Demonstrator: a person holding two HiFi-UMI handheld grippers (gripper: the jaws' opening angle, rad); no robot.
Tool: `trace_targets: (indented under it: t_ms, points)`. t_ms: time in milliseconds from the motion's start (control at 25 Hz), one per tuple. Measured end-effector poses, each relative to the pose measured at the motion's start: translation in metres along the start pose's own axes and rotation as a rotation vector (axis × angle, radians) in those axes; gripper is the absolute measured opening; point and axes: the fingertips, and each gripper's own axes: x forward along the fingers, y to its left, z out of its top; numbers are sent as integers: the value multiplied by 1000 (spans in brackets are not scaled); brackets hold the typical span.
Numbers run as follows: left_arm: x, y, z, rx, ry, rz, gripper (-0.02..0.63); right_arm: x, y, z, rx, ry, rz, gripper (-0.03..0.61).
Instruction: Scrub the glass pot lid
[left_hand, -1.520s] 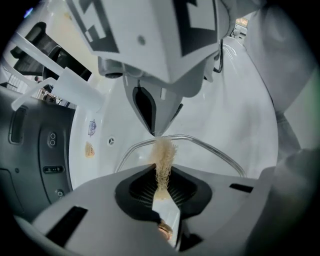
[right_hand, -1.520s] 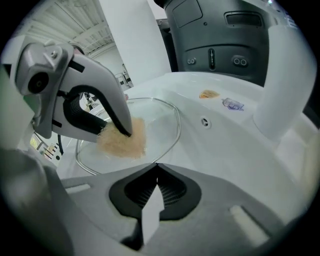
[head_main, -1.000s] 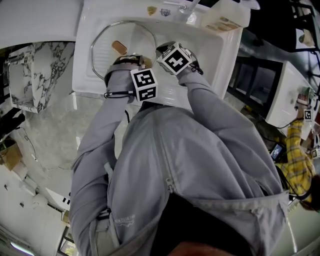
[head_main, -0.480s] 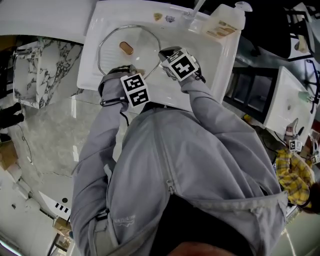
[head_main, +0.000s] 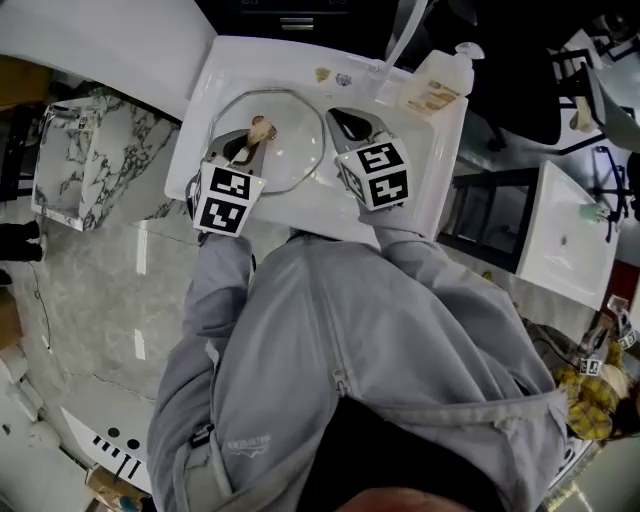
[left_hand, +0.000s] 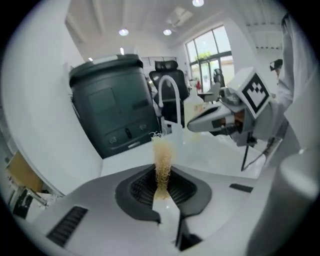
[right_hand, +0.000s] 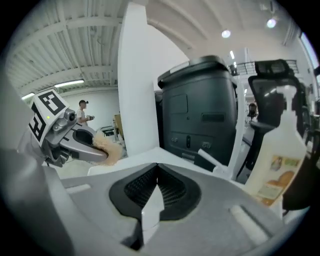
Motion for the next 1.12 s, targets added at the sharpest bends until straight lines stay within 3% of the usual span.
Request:
trace_targets:
  t_ms: [320,480,600,1120]
  points:
    - [-69,34,75,-233,-476,216,34,-55,13,97,-75,-338,-133,5]
    - [-96,32,89,-250,-618,280,34,-71,27,111,-77,-406,-146,5]
    - [-103,28,93,-243,-658,287,34,-72,37,111,-103,-417,-146,5]
    - [-108,29,81,-230,-683,237,34,-69,61,109,-95,-424,-170,5]
